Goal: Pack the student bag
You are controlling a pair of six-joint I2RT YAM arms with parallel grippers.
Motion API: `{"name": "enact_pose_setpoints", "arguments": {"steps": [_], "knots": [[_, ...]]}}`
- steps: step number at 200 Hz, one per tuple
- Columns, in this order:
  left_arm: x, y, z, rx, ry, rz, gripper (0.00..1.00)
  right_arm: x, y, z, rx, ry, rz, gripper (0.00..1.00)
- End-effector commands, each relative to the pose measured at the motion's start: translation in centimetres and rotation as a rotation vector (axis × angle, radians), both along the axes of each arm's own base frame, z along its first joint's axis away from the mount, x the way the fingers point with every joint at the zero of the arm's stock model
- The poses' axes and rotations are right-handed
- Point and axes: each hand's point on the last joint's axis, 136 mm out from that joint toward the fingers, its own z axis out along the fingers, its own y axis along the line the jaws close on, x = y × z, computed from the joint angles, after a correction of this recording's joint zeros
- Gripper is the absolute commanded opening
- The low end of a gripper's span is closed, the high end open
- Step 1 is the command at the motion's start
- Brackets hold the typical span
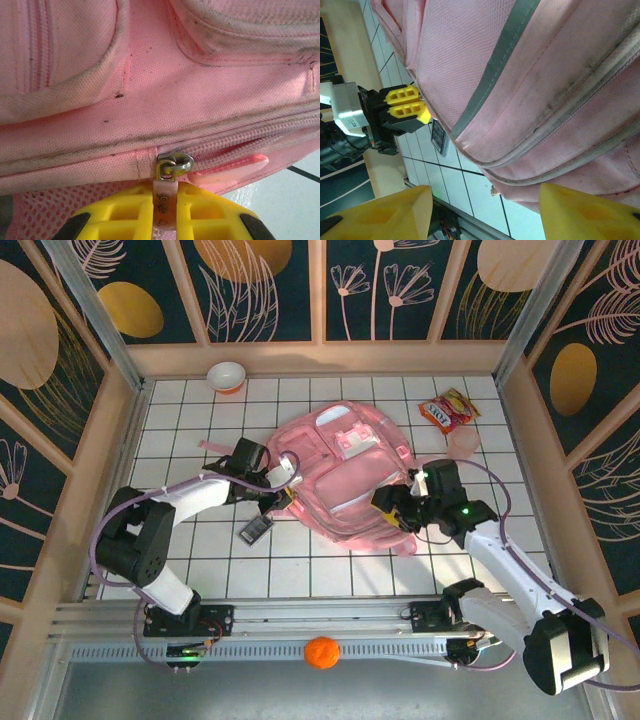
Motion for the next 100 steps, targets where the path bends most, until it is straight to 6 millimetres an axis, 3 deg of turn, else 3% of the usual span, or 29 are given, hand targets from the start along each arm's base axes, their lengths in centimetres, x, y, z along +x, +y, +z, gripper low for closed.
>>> {"name": "enact_pose_setpoints", "arguments": {"steps": [1, 21, 37, 71, 100], "knots": [[0.2, 0.1, 1.5, -0.017, -0.058, 0.003, 0.06, 0.5, 0.7, 1.3, 0.035, -0.043, -0.025, 0.58], [0.6, 0.2, 2.3, -0.021, -0.090, 0.020, 0.02, 0.4, 1.6, 2.7, 0.047, -0.063, -0.034, 0.54], [0.7, 0.3, 2.6, -0.018, -0.106, 0.025, 0.00, -0.5, 3.6, 3.7, 0.101, -0.069, -0.023, 0.53], [1.2, 0.7, 2.6, 0.025, -0.152, 0.059, 0.00, -2.2, 5.0, 2.5, 0.101, -0.021, -0.091, 0.55], [1.9, 1.3, 1.2, 0.075, -0.164, 0.097, 0.00, -1.9, 6.3, 1.5, 0.158, -0.011, -0.092, 0.59]]}}
